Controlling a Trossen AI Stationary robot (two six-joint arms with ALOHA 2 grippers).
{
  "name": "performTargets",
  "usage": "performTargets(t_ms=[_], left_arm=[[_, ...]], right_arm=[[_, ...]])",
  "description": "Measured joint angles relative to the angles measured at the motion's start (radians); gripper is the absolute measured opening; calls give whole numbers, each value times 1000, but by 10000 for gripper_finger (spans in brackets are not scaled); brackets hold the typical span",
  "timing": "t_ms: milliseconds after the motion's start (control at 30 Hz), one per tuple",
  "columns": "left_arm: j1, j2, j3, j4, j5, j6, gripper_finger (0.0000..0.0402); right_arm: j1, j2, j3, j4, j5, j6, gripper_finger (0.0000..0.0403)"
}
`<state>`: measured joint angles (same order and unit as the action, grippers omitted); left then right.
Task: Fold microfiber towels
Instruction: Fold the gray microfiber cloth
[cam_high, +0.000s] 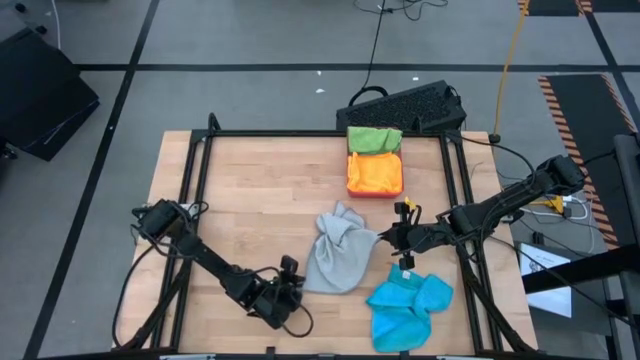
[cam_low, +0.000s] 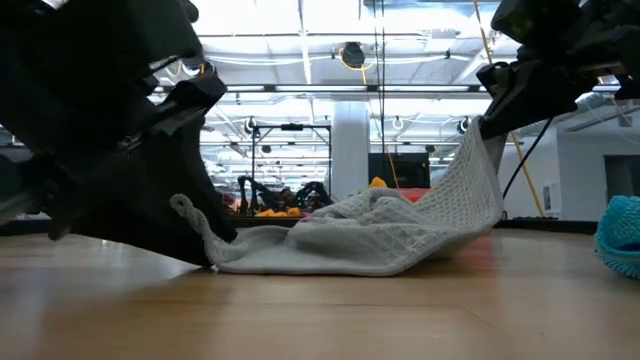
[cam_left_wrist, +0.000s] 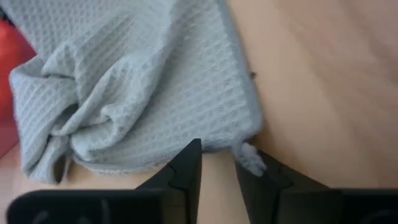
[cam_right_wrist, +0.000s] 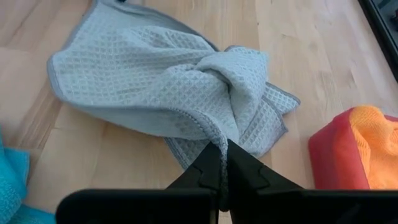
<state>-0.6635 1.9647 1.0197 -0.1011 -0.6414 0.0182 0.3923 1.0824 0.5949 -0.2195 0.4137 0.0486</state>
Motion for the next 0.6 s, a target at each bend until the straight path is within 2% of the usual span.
performTargets(t_ms=[200,300,600], left_arm=[[-14,-1,0,4,16,1,69],[-15,-1,0,0,-3,-46,67],[-40,-1,-1,31,-10,-11,138]], right_arm=[[0,0,0,-1,0,0,4],[0,0,0,-1,0,0,4],[0,0,0,0,0,0,4]])
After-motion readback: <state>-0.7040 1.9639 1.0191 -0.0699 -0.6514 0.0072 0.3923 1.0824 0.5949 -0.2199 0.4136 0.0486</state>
